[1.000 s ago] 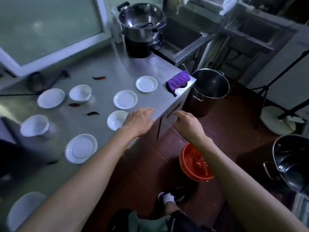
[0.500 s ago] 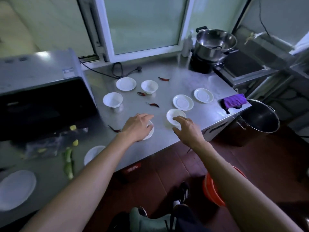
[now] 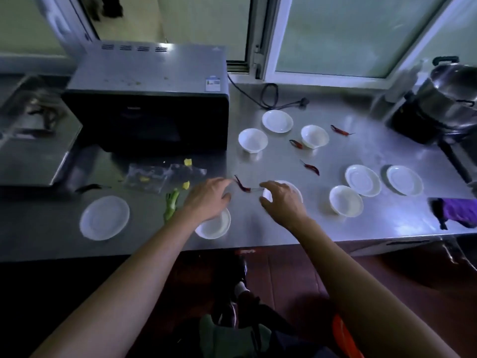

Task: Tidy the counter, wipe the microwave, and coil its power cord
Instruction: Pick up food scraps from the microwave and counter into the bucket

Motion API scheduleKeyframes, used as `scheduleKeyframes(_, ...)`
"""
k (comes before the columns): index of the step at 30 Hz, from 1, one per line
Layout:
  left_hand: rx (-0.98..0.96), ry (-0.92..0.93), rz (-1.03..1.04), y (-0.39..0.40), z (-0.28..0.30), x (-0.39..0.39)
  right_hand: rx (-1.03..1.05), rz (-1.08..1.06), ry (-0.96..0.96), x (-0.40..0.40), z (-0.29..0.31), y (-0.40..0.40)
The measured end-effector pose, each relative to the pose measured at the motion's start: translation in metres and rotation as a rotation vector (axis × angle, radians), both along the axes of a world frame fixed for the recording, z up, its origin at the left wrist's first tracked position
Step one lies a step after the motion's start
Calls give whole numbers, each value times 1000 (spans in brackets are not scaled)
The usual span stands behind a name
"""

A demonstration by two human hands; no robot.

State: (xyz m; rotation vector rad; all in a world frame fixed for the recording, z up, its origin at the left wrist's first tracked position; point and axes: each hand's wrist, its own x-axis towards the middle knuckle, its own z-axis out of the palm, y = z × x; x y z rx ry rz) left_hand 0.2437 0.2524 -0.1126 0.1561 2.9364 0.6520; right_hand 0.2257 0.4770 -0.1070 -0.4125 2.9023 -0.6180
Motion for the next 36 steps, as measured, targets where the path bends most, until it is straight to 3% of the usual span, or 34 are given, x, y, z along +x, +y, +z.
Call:
scheduleKeyframes(10,-54,-122,239,-81,-27,-14,7,241,-123,-67,-45,-90)
scheduleKeyframes(22,-40,-253,421,-120,-51,-32,-18,417,-214,-116,-85,-162)
scheduleKeyframes(28,-22,-344,462,-136,-61,-24,-8,509,-220,-118,-97,-195)
scheduleKeyframes(36,31,-301,426,-176,-74,-30,95,521,-206,-112,-112,-230)
